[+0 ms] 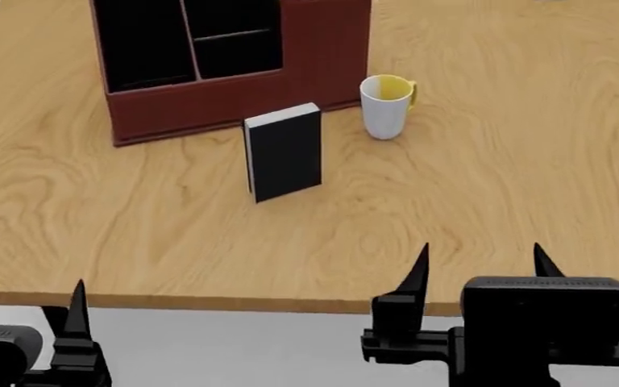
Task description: Pick up the book and place it in the front compartment of the caddy.
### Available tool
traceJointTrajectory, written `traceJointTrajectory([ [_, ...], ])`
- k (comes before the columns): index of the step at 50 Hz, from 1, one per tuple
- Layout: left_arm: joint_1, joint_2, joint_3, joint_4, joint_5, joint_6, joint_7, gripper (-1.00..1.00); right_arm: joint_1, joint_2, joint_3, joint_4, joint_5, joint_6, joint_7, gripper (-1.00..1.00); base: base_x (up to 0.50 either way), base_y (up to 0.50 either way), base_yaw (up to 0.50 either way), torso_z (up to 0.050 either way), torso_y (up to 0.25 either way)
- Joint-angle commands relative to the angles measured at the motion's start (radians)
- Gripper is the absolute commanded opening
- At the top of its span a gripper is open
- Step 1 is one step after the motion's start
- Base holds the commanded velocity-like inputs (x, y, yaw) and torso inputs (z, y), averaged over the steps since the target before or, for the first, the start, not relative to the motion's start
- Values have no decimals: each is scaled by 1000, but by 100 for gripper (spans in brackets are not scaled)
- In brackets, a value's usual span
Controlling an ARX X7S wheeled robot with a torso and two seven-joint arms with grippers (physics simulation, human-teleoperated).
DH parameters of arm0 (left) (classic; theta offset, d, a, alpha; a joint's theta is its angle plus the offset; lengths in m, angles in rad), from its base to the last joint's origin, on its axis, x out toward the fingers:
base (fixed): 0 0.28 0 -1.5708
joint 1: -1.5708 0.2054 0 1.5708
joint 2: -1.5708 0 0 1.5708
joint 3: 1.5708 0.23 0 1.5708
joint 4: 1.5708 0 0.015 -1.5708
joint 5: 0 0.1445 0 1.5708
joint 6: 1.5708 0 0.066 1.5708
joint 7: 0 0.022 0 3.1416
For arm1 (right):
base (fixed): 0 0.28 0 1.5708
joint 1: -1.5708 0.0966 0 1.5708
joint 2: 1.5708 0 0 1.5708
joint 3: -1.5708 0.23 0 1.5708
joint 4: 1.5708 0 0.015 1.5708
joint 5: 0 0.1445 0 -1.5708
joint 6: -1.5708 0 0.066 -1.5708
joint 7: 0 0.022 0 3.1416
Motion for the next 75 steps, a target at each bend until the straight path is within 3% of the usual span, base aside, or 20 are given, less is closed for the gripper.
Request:
traceJointTrajectory([
  [1,-6,11,-15,2,2,-2,24,100,7,-10,19,-5,-16,8,-16,100,500,0,0,0,0],
  [75,-17,-21,2,6,-31,1,-15,100,11,13,-9,-26,24,20,9,100,500,0,0,0,1],
])
